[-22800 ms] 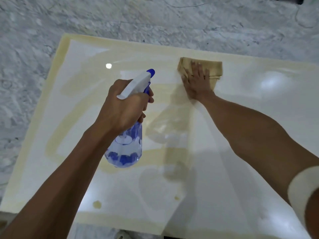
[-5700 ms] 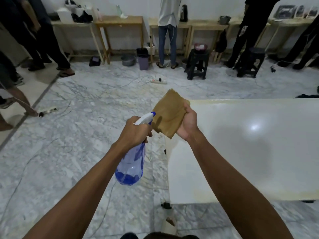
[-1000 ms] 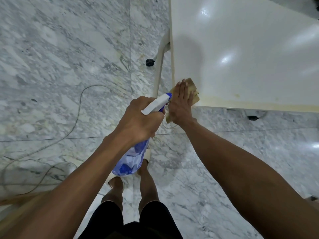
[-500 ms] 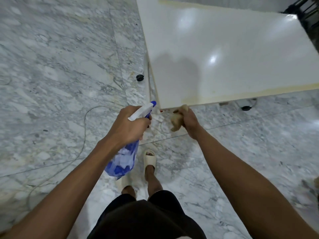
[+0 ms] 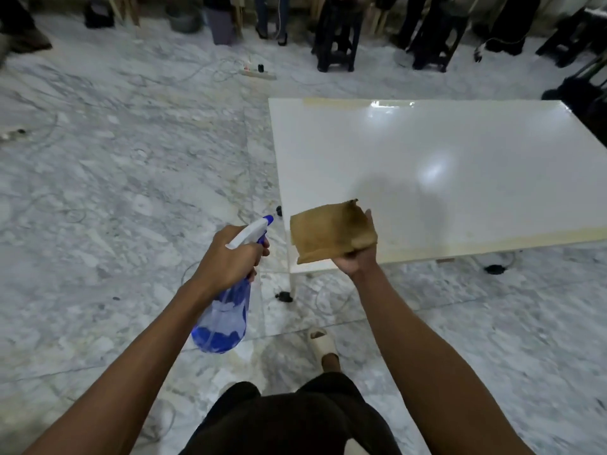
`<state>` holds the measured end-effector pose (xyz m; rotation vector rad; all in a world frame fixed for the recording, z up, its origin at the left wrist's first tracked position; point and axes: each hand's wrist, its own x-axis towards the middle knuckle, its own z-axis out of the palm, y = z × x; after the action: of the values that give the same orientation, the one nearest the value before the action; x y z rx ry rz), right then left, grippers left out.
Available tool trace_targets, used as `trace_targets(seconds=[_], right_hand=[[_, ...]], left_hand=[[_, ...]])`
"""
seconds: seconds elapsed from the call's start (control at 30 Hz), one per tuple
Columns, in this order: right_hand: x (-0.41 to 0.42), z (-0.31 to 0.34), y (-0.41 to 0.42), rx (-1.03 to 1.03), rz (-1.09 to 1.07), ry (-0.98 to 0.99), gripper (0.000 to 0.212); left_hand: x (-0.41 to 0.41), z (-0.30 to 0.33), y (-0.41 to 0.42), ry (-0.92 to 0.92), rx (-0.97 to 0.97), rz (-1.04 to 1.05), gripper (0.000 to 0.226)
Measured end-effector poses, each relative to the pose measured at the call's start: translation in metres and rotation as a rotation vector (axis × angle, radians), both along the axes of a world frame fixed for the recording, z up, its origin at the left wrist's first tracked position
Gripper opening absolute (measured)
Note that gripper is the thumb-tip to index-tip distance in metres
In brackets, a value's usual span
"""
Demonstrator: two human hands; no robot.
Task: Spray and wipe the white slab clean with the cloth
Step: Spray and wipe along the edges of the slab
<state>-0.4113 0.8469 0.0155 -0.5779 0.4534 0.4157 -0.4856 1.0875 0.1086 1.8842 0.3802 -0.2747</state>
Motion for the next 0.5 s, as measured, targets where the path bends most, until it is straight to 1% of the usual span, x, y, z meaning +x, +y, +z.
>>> trace_targets(seconds=[0.07,0.17,0.23,0.33,0.4,0.5], right_hand=[[0.028,0.006,-0.006,0.016,0.132,-0.021,0.07],[0.068,0.012,-0.021,0.086,0.312,-0.012,0.075],[0.089,0.015,-0.031,0.092,0.411,-0.026,0.081],[0.114,0.015,-0.04,0.095,0.557,0.004,0.082],[0.123,0.018,-0.041,0.046,0.623,0.029,0.081],[0.127,0.018,-0.043,0.079,0.653,0.048,0.084]], left_hand=[[0.014,-0.001,-0.014,-0.015,0.025,0.07,0.016],[0.032,0.0,-0.042,-0.022,0.035,0.202,0.016],[0.041,0.002,-0.061,-0.019,0.041,0.265,0.017],[0.044,0.004,-0.09,-0.013,0.023,0.371,0.016],[0.044,0.005,-0.108,-0.002,0.014,0.43,0.018],[0.04,0.004,-0.13,-0.005,-0.006,0.508,0.019]])
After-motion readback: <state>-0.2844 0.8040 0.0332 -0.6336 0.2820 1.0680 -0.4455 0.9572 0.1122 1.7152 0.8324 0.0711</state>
